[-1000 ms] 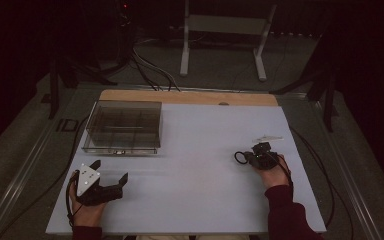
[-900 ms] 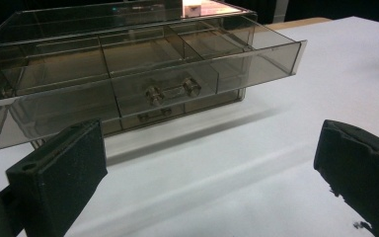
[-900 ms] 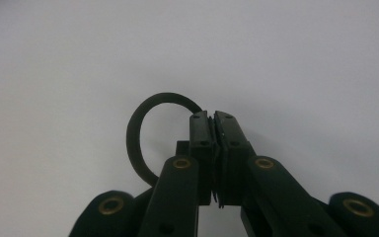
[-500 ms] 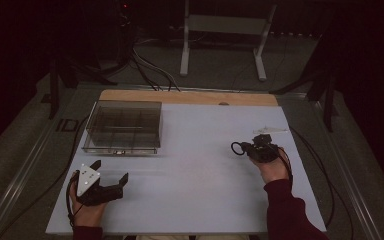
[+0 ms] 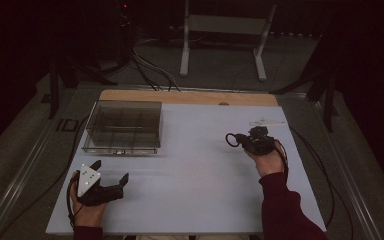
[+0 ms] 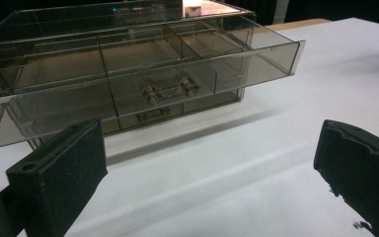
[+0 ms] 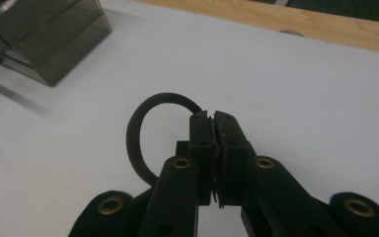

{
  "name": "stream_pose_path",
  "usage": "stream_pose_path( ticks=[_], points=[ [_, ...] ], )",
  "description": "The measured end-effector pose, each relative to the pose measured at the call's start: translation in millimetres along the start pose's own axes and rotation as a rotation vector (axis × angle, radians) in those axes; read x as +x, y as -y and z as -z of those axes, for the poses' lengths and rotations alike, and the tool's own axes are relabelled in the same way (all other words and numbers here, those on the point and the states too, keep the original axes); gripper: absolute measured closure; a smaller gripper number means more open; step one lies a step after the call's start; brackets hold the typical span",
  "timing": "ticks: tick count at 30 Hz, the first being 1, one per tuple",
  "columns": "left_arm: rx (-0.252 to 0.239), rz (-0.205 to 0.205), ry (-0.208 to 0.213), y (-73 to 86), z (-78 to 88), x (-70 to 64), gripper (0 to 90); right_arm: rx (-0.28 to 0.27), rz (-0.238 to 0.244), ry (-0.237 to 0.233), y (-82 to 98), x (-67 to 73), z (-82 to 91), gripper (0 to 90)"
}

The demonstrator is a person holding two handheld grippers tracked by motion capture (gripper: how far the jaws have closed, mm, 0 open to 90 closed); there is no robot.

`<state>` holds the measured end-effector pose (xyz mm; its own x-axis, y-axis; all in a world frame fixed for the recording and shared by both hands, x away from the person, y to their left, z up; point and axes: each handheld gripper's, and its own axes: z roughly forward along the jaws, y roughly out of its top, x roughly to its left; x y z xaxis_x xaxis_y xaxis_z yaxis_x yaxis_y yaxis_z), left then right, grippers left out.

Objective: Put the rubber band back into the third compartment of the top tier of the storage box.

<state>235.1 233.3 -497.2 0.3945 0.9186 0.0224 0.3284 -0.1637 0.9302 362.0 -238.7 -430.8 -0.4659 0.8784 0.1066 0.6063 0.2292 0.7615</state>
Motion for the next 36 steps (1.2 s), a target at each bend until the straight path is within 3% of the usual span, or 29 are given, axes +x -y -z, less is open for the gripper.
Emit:
stream_pose_path(
  ticks=[36],
  points=[
    [0.0,-0.002,-0.007,0.6,-0.2,-0.1,0.6,-0.051,0.035,-0.039,-41.1,33.7,-12.3,88.3]
  ],
)
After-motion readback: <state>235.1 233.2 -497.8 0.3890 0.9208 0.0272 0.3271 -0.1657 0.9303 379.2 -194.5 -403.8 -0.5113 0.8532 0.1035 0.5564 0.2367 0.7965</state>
